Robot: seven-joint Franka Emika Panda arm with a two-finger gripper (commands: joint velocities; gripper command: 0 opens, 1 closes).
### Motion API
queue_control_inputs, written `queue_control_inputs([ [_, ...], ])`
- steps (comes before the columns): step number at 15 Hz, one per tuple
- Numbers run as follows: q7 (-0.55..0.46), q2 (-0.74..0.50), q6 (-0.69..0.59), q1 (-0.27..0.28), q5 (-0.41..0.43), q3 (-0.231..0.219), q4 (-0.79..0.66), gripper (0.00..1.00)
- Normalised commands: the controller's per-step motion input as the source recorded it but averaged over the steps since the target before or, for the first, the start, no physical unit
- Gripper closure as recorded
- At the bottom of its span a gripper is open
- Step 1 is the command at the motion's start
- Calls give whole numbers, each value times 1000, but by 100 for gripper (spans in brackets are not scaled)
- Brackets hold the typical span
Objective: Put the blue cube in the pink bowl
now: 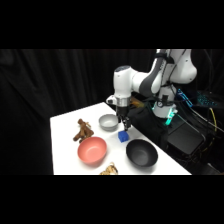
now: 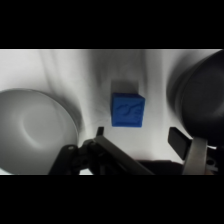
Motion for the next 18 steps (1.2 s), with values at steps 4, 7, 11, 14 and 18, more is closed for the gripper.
queue_control_inputs([
  [4, 198, 198, 292, 57, -110, -18, 6, 0],
  [7, 192, 188, 310, 85, -78, -50, 12, 0],
  [11, 152, 189, 252, 121, -45, -59, 31, 0],
  [14, 127, 175, 204, 139, -38, -83, 52, 0],
  [18, 110, 159, 190, 140, -44, -119, 71, 25],
])
